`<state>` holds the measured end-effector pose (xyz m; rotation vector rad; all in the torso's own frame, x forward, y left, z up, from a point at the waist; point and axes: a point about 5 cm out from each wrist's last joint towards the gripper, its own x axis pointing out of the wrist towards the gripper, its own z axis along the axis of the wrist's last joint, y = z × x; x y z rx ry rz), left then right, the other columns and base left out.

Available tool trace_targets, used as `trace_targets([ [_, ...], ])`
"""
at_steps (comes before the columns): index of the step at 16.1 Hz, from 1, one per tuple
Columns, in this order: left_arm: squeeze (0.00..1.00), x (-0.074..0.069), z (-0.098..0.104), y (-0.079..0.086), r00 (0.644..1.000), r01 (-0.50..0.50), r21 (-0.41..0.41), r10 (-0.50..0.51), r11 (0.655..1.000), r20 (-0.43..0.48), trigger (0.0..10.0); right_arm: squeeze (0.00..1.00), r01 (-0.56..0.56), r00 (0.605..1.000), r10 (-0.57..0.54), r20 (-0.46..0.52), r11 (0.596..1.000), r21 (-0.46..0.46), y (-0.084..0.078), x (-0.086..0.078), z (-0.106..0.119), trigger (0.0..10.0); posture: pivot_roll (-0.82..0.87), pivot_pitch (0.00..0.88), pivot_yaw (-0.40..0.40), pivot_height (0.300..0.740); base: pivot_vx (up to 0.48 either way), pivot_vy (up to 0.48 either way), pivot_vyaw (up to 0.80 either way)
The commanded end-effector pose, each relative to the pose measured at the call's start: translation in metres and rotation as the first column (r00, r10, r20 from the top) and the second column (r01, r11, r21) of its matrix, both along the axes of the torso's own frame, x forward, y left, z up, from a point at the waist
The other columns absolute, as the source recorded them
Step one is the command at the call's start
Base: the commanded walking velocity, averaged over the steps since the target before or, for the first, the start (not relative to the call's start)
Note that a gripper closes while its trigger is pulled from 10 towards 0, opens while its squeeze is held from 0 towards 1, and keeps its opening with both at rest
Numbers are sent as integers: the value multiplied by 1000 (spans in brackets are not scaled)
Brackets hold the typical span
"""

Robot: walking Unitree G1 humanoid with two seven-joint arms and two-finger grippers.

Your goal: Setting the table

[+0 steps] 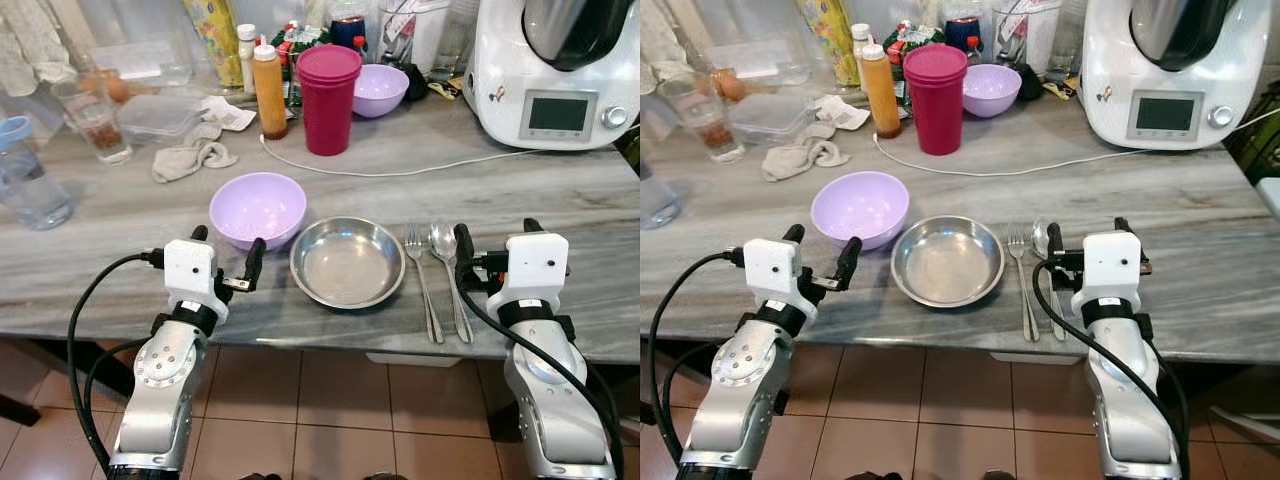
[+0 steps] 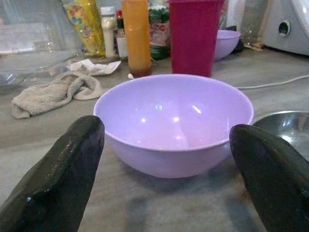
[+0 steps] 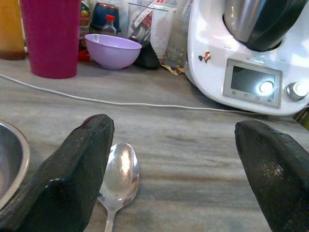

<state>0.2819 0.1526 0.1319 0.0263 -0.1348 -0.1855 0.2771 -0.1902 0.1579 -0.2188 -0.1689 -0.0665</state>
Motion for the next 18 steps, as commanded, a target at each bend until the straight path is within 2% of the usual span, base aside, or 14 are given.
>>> trace_targets([
  [1,0,-1,-2,0,1000,-12,17,13,1000,-16,10000,0,-7,1000,7,7,1000,7,1,0,1,10000,-244,89,36,740,-255,0,-719],
  [15,0,2,-6,-5,999,30,24,-29,999,-35,10000,0,18,1000,-17,-4,1000,25,-4,0,-1,10000,-251,101,42,740,-369,0,-33],
  [18,0,1,-6,-8,998,51,33,-50,998,-24,10000,0,27,1000,-27,-4,999,21,-4,1,-2,10000,-251,101,45,740,-170,0,0],
])
